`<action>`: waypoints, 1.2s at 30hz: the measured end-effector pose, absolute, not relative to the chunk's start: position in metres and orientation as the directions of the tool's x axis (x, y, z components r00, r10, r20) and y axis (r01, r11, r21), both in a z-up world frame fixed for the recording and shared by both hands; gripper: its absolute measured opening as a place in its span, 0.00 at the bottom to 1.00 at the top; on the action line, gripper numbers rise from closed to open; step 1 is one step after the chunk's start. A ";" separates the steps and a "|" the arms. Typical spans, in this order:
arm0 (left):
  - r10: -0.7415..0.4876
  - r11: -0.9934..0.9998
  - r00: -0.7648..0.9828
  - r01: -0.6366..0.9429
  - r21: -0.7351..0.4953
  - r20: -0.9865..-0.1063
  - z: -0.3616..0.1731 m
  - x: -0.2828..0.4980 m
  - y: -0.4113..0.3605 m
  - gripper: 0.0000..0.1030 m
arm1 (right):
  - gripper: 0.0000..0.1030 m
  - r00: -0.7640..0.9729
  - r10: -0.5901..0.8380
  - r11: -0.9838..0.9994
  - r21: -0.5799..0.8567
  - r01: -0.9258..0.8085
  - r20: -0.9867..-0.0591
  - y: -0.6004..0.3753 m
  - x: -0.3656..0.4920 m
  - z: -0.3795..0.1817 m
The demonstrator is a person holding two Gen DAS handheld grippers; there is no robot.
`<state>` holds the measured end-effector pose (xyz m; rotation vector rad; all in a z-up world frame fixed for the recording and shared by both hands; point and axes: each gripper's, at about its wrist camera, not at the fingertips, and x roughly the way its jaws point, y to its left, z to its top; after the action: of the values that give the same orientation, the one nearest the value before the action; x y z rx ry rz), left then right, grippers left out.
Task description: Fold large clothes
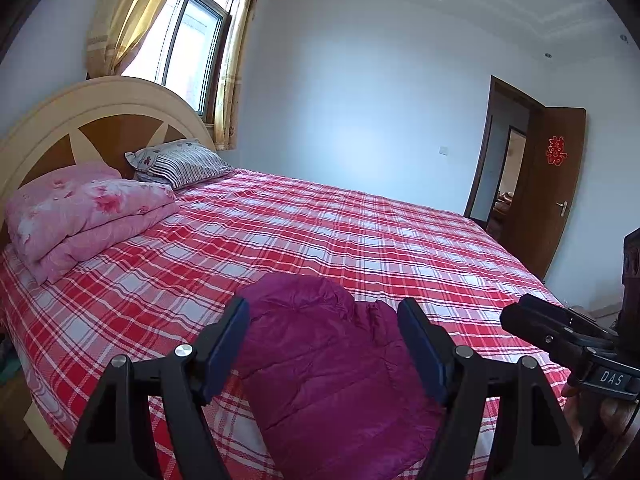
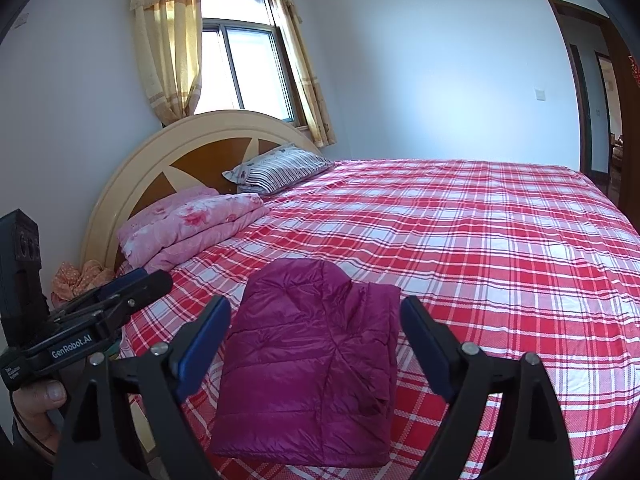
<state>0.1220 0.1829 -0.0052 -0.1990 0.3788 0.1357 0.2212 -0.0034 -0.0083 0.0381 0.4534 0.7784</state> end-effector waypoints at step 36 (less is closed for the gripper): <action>0.202 0.956 0.902 -0.267 -0.125 -0.382 -0.010 0.122 0.197 0.93 | 0.87 0.597 0.711 0.686 0.178 -0.706 -0.372 0.005 0.211 -0.010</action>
<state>0.1218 0.1967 -0.0096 -0.1769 0.3750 0.2433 0.2106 0.0050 -0.0096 0.0129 0.4371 0.8221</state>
